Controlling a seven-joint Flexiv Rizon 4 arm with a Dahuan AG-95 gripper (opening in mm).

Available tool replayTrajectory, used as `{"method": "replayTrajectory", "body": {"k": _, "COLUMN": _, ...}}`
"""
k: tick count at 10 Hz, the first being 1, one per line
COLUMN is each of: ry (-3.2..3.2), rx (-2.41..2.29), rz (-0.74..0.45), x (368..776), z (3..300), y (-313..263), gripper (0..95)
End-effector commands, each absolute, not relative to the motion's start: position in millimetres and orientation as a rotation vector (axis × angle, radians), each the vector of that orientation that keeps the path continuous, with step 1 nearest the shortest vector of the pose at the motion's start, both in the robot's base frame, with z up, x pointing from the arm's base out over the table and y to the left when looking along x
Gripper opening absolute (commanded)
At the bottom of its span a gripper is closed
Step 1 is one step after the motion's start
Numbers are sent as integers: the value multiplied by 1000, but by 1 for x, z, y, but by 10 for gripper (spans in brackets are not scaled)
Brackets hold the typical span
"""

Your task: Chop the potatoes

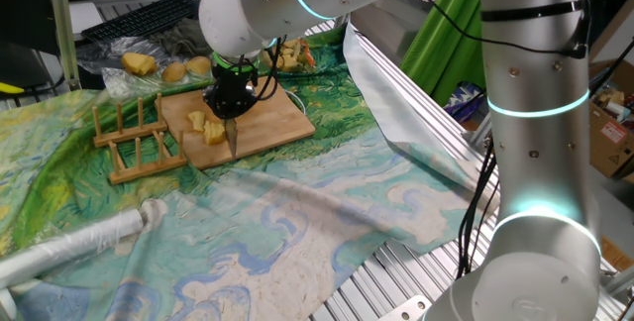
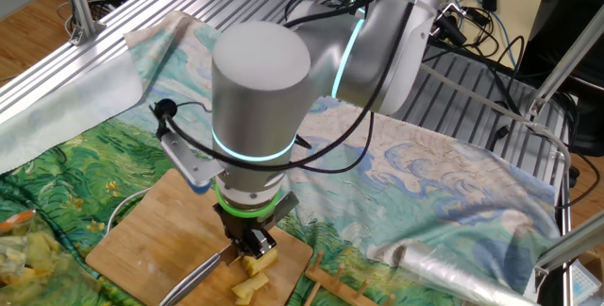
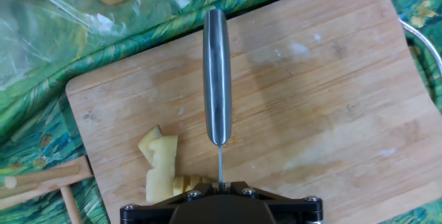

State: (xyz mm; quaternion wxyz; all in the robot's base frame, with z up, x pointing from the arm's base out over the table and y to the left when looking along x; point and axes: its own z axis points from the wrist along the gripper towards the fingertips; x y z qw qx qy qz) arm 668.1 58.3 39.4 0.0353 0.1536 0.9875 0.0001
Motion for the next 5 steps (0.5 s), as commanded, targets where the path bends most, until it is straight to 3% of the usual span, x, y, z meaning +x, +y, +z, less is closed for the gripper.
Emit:
{"method": "replayTrajectory", "body": {"k": 1, "ry": 3039, "rx": 472, "rz": -9, "x": 665, "z": 49, "y": 56, "gripper": 0}}
{"method": "replayTrajectory", "body": {"k": 5, "ry": 3027, "rx": 454, "rz": -36, "x": 666, "z": 52, "y": 57, "gripper": 0}}
